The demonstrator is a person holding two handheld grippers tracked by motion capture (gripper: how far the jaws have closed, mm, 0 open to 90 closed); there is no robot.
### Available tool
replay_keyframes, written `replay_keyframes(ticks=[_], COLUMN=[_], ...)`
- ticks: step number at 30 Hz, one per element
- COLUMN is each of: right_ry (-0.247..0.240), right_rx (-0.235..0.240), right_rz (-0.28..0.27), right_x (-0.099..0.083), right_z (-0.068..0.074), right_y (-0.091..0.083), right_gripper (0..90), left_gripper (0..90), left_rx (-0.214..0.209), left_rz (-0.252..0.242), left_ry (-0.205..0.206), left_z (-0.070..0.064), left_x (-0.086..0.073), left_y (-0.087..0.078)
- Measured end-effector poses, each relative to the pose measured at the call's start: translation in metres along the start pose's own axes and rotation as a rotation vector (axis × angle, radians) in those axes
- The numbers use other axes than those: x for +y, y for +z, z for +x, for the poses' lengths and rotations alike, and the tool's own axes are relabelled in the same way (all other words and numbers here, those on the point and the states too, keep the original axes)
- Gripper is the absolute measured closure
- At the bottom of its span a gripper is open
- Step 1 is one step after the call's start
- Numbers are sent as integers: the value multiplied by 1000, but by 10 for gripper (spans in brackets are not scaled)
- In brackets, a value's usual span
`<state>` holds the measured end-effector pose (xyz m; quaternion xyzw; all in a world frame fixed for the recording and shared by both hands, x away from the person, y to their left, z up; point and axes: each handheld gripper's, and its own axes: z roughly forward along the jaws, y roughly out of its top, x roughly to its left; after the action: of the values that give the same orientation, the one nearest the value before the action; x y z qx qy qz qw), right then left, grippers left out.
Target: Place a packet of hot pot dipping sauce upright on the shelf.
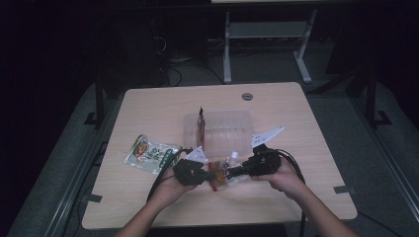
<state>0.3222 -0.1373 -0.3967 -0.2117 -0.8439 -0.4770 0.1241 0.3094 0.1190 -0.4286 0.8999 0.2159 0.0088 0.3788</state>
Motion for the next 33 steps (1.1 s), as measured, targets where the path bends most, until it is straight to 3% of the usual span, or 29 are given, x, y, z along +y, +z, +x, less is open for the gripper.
replay_keyframes(ticks=[3, 8, 14, 24, 30, 33], right_ry=[-18, -58, -64, -84, -100, -107], right_rx=[28, 24, -20, -70, -112, -132], right_rz=[-21, -27, -26, -31, -54, -56], right_x=[7, 17, 17, 22, 33, 39], right_z=[5, 10, 10, 10, 10, 9], right_y=[2, 5, 1, -7, -16, -20], right_gripper=[894, 894, 894, 894, 894, 894], left_gripper=[898, 897, 891, 737, 564, 498], left_rx=[-18, -38, -18, -30, -22, -13], left_rz=[-7, 7, 3, -23, -25, -18], left_ry=[-5, 6, 5, -16, -15, -34], left_z=[-3, -9, -4, 4, 5, 3], left_x=[3, 7, 5, -4, -22, -33], left_y=[5, 14, 6, -18, -38, -43])
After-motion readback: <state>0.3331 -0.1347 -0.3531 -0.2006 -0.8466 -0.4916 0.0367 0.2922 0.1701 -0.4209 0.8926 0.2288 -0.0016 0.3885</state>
